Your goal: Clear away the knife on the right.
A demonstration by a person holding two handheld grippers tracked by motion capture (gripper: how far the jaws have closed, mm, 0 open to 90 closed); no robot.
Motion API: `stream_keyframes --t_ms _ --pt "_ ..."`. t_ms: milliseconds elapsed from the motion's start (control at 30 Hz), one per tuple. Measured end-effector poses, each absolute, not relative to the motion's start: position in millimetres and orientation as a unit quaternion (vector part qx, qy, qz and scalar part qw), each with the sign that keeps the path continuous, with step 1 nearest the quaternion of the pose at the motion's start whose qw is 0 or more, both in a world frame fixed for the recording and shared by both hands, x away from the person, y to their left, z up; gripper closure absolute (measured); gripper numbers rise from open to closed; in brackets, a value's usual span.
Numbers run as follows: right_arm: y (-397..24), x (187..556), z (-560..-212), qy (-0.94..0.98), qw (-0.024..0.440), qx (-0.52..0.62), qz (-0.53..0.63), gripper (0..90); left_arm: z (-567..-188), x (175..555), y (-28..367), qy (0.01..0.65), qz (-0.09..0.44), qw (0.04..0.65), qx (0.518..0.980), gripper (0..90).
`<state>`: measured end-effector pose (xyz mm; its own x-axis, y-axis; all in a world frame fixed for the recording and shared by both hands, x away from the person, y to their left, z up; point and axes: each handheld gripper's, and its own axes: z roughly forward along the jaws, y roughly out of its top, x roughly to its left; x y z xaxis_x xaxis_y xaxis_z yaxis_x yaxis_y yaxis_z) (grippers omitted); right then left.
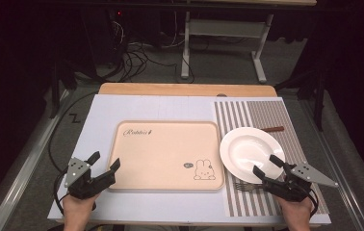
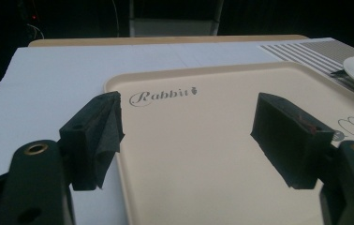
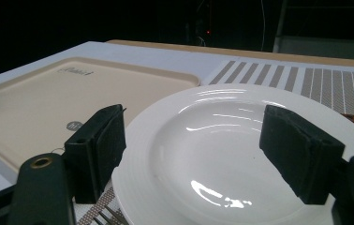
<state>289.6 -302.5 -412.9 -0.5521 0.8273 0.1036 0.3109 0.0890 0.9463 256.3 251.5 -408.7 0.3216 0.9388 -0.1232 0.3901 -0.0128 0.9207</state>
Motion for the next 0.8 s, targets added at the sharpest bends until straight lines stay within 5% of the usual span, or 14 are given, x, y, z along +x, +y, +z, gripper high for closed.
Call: stream_keyframes --t_ms 800 --pt "-300.7 288.9 -412.9 0.706 0.233 0.405 0.532 25.0 -408.9 256.0 250.8 0.507 0.286 0.482 0.655 25.0"
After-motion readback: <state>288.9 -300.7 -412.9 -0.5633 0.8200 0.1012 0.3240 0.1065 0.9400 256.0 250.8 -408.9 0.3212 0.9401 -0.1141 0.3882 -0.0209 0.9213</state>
